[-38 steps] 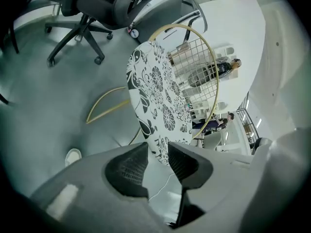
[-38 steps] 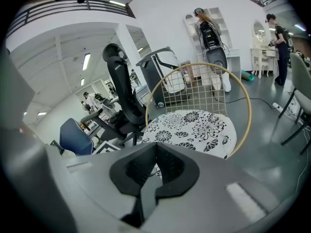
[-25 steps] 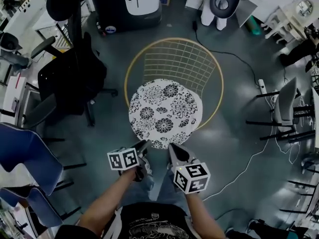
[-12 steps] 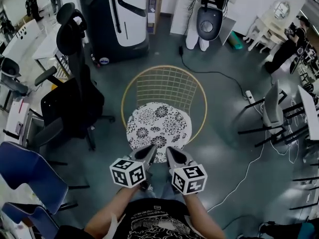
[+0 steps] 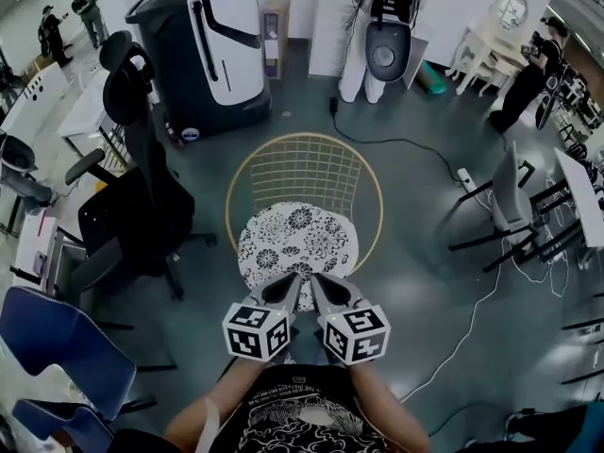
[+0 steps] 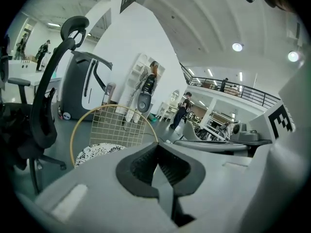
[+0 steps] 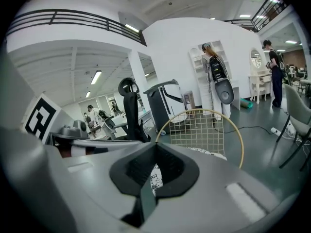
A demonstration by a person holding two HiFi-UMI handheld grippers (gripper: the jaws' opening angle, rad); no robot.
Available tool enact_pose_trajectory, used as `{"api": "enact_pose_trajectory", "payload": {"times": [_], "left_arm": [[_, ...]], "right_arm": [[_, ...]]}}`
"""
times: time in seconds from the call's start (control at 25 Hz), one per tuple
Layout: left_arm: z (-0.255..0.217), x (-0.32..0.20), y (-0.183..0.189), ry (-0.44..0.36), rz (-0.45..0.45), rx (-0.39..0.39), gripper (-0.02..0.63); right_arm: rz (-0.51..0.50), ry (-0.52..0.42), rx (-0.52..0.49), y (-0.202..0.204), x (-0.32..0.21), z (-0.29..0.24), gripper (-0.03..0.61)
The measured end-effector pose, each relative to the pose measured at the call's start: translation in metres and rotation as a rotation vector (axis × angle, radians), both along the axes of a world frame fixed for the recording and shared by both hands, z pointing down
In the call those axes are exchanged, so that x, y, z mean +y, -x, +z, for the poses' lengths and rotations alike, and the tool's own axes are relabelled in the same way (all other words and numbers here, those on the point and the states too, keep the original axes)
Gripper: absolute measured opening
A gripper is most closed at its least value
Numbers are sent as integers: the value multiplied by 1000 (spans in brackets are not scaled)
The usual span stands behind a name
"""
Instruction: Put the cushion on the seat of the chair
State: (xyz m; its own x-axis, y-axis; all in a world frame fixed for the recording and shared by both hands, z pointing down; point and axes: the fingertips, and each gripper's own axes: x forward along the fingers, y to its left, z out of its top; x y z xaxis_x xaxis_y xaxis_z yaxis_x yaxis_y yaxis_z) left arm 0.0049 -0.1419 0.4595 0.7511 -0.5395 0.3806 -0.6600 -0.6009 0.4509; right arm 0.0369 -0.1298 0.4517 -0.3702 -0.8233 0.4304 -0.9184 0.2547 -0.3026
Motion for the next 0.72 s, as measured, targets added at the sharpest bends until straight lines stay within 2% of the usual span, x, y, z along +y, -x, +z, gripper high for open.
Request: {"api": "enact_pose_trajectory", "payload": {"times": [0.72], "left_arm": [[6,-3,3,-1,1,-33,-5]], "right_arm": [[-8,-4,5,4,-5,2,-2]]}}
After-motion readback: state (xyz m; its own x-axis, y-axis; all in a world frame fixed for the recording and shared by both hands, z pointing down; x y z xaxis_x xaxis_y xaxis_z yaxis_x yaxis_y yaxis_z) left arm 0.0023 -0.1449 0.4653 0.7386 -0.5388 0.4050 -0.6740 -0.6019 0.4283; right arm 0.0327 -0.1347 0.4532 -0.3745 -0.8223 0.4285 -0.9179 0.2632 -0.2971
